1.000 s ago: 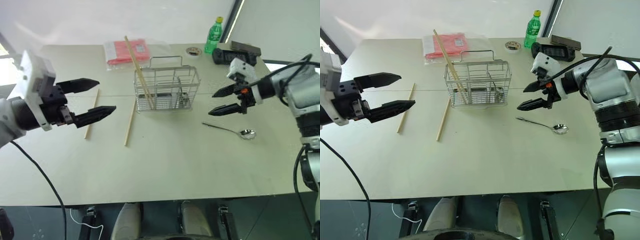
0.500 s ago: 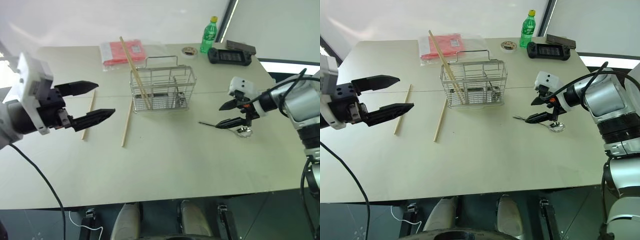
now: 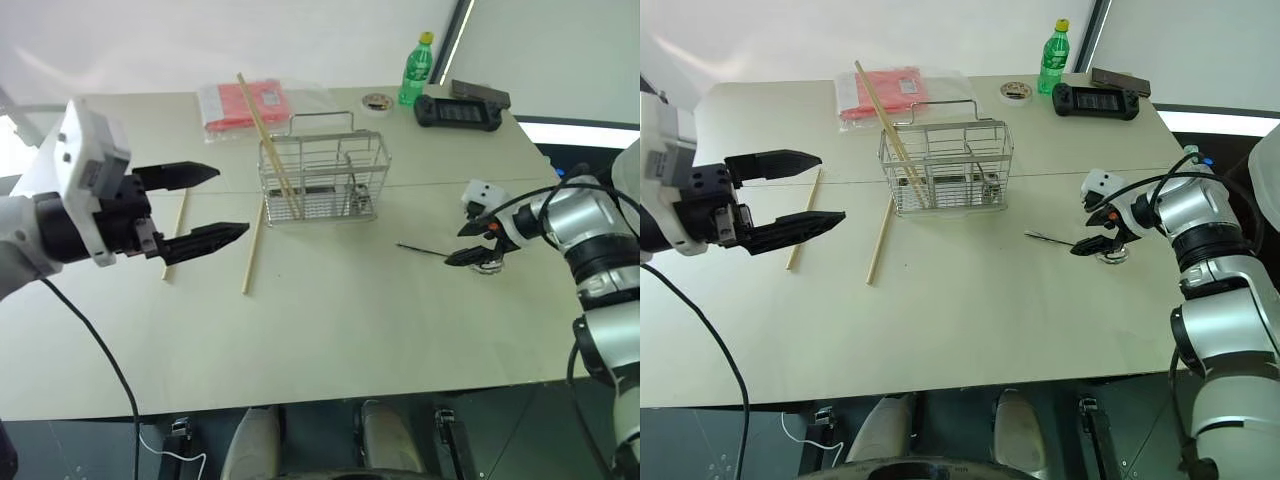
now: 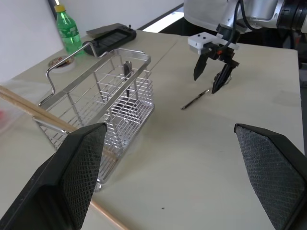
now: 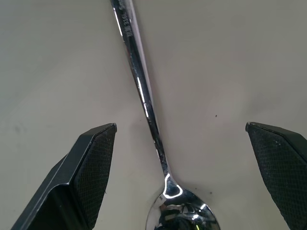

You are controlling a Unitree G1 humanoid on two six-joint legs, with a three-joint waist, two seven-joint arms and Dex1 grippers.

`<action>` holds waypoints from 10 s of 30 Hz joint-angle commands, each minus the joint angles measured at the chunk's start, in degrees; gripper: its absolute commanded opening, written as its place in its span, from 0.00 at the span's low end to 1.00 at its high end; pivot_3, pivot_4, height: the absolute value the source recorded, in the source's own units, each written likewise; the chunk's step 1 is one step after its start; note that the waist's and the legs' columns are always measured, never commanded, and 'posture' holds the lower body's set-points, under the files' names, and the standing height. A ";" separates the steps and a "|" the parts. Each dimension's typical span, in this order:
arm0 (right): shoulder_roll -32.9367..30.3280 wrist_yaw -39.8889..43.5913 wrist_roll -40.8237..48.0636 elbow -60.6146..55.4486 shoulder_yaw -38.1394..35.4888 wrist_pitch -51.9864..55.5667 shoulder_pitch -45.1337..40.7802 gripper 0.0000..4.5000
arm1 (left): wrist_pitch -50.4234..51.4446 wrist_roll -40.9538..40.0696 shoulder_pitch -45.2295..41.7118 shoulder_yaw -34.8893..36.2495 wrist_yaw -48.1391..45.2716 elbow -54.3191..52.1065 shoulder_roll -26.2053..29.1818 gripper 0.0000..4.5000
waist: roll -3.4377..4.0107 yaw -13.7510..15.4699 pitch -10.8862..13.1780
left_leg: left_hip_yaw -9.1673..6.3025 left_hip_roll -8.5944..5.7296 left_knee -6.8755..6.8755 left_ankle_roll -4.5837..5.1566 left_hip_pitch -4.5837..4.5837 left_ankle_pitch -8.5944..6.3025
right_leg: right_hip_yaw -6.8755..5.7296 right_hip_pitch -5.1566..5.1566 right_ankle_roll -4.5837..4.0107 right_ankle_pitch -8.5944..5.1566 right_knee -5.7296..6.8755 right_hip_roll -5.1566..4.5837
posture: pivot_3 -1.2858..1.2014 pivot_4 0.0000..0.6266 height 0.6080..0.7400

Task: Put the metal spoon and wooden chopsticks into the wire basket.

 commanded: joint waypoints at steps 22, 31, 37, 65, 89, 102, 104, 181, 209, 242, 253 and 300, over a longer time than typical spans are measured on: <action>0.39 1.84 -6.27 11.30 -2.98 -12.70 -0.46 0.01 | -0.90 -2.84 -1.20 1.18 2.77 -0.79 2.11 1.00 | -0.06 0.24 -0.04 | -0.04 0.00 0.04 -0.04 0.16 0.02 | 0.00 0.28 -0.01 -0.01 -0.01 0.01 | 0.52 0.24 0.86; -1.85 14.14 3.69 -3.63 -9.13 -17.88 3.11 0.01 | -2.67 -0.74 -1.96 0.39 2.01 1.35 1.92 1.00 | 0.02 0.17 0.01 | -0.04 0.00 0.02 -0.04 0.15 0.02 | 0.00 0.26 0.03 0.00 0.00 0.02 | 0.52 0.24 0.86; -7.14 15.44 24.00 -38.44 -14.34 4.14 11.30 0.01 | -4.60 2.07 -3.39 -0.83 1.78 3.91 1.51 1.00 | 0.26 0.24 0.14 | -0.07 0.00 -0.01 -0.04 0.13 0.02 | 0.00 0.18 0.08 -0.01 0.12 0.02 | 0.52 0.24 0.86; 29.48 -38.60 28.98 -26.83 -29.95 4.68 -6.29 0.01 | -5.71 5.55 -7.82 -1.45 2.48 6.77 -0.04 1.00 | 0.07 0.17 0.02 | -0.07 0.02 -0.08 -0.02 0.01 0.04 | -0.01 -0.07 0.05 0.01 0.17 0.05 | 0.52 0.24 0.86; 36.14 -51.89 26.21 -30.42 -30.61 -6.56 5.02 0.08 | -4.27 5.08 -9.81 -1.23 3.45 7.20 0.64 1.00 | 0.07 -1.16 0.03 | -0.10 0.02 -0.10 -0.02 0.07 0.05 | 0.00 -0.06 0.05 0.01 0.26 0.07 | 0.52 0.24 0.86; 34.19 -52.47 26.79 -32.13 -31.24 -4.19 5.72 0.99 | -4.84 5.90 -11.17 -2.31 3.26 8.20 0.07 1.00 | 0.07 -1.14 0.03 | -0.10 0.02 -0.11 -0.02 0.07 0.05 | 0.00 -0.06 0.05 0.01 0.26 0.07 | 0.52 0.24 0.86; 33.57 -52.08 26.87 -32.98 -31.18 -3.51 5.63 0.99 | -4.84 6.03 -11.12 -2.35 3.24 8.36 0.02 1.00 | 0.07 -1.13 0.03 | -0.10 0.02 -0.11 -0.02 0.07 0.05 | 0.00 -0.06 0.05 0.01 0.26 0.07 | 0.52 0.24 0.86; -7.84 -36.06 71.04 -88.94 -46.64 31.77 39.35 1.00 | -27.44 53.07 -52.59 -10.74 20.88 100.14 -23.58 0.01 | -0.45 0.79 0.05 | -0.08 0.02 0.00 0.00 -0.03 0.03 | -0.07 -0.03 0.24 0.07 0.15 0.03 | 0.52 0.24 0.86; -7.29 -52.06 81.74 -94.75 -50.60 31.03 44.75 1.00 | -46.69 39.09 -43.68 -12.50 17.24 63.70 -49.68 0.01 | -0.44 0.98 0.04 | -0.09 0.01 0.54 0.24 -0.04 -0.11 | -0.07 0.39 0.27 0.09 0.00 0.02 | 0.52 0.24 0.86; -7.23 -50.36 78.88 -88.84 -46.08 29.22 40.74 1.00 | -7.95 37.57 -38.85 -18.81 10.26 56.34 -19.23 0.92 | -0.34 1.79 0.01 | -0.09 0.01 0.60 0.28 -0.06 -0.15 | -0.07 0.37 0.24 0.07 -0.03 0.03 | 0.52 0.24 0.86; -5.16 -50.49 77.22 -89.46 -45.22 28.37 41.28 1.00 | 15.72 42.80 -42.10 -27.89 13.15 64.95 -25.66 0.92 | -0.43 1.98 0.05 | -0.12 0.01 0.60 0.28 -0.42 -0.15 | -0.08 -0.02 0.24 0.07 0.03 0.03 | 0.52 0.24 0.86; -4.26 -55.53 78.49 -92.11 -48.11 26.25 45.22 1.00 | 4.32 59.52 -50.55 -34.44 6.74 93.04 -40.18 0.01 | -0.26 2.08 -0.05 | -0.12 -0.01 0.66 0.28 -0.37 -0.15 | -0.09 0.10 0.26 0.08 -0.02 0.01 | 0.52 0.24 0.86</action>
